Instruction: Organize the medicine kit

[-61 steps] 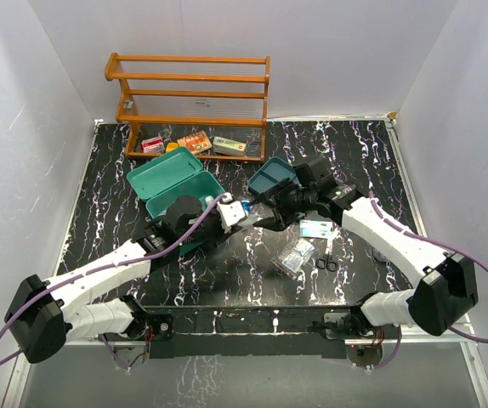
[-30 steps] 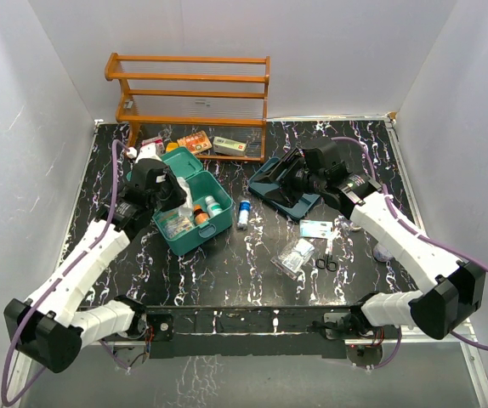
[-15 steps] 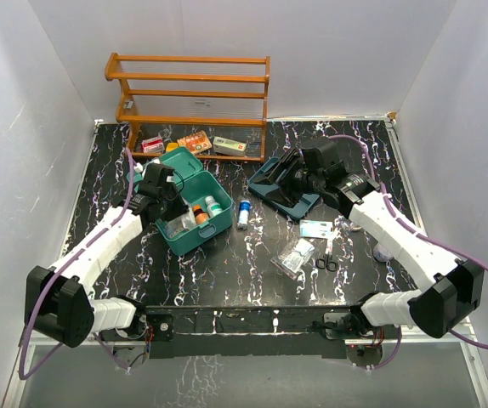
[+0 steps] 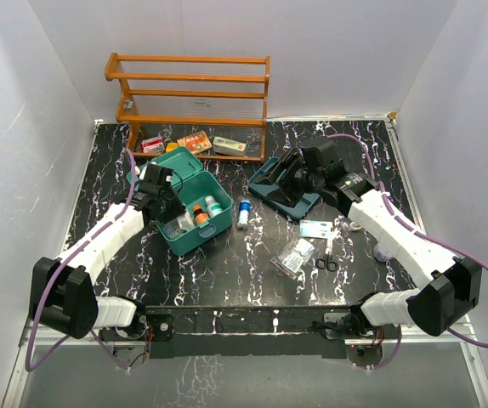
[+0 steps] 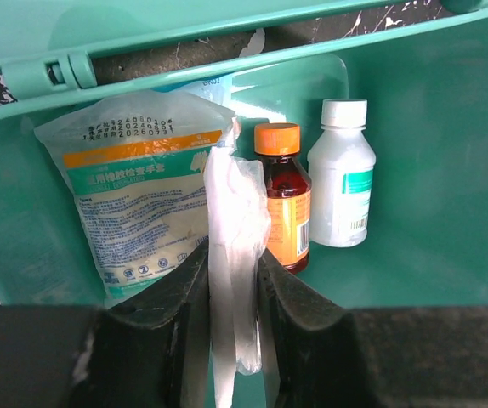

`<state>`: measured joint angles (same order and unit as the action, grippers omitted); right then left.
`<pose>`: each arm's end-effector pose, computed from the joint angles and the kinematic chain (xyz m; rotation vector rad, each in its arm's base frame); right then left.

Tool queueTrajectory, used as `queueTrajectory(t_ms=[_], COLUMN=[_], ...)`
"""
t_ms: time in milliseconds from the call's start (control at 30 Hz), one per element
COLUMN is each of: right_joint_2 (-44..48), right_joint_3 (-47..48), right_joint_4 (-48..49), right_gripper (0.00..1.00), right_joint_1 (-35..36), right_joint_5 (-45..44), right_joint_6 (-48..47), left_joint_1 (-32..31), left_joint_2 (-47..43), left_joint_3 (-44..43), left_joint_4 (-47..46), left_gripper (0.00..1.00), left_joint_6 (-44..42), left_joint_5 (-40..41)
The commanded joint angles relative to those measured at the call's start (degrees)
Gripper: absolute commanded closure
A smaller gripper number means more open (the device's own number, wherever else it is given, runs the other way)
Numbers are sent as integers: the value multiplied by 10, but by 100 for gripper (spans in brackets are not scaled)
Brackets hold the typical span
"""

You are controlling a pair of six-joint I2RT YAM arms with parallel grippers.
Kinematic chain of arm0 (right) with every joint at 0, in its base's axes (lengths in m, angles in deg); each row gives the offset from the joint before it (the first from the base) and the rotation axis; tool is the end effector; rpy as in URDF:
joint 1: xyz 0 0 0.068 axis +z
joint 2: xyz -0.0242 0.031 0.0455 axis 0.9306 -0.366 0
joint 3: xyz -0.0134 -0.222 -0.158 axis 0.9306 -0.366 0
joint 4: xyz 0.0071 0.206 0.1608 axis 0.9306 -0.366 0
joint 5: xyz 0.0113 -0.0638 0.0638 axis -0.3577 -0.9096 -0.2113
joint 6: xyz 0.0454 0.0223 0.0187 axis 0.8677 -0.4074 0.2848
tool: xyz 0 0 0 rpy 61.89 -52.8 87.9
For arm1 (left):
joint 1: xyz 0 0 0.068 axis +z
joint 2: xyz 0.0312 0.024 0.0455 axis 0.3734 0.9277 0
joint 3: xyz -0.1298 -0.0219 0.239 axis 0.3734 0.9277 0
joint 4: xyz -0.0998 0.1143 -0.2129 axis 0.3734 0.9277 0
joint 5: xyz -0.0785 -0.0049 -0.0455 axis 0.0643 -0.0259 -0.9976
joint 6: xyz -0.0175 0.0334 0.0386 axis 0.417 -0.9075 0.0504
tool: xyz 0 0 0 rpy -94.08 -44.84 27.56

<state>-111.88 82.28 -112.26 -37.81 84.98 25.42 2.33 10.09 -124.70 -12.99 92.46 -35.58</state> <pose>0.2407 0.1516 0.3430 0.7055 2.4168 1.0721 0.2595 -0.0873 0.2524 -0.5893 2.3640 -0.3518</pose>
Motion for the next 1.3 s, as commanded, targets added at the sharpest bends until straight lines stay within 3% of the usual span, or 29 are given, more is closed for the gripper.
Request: queueTrajectory(t_ms=[0,167,233,533,733,900,1267], right_joint_2=[2,-1,-2,-7,-9,-3,-4], right_joint_3=[13,11,11,7,2,-13,-15], right_joint_4=[17,17,17,19,19,16,10], right_gripper=[46,45,45,45,46,46,46], right_joint_1=[-5,-7,-8,-8,-8,-8,-10], right_joint_5=[0,2,3,7,3,-8,-20], right_joint_6=[-11,-12,-12,-12,-23,-27,-37], left_joint_1=[3,3,6,7,6,6,6], left_joint_2=[-5,-15,-24,-59,-28,20,110], left_joint_3=[-6,-25,-32,-75,-67,-72,-85], left_joint_4=[14,61,78,117,21,-15,36], left_gripper=[72,51,49,51,52,54,53], left_joint_6=[7,-12,-24,-52,-135,-157,-125], left_joint_5=[21,65,76,118,-47,-109,-14])
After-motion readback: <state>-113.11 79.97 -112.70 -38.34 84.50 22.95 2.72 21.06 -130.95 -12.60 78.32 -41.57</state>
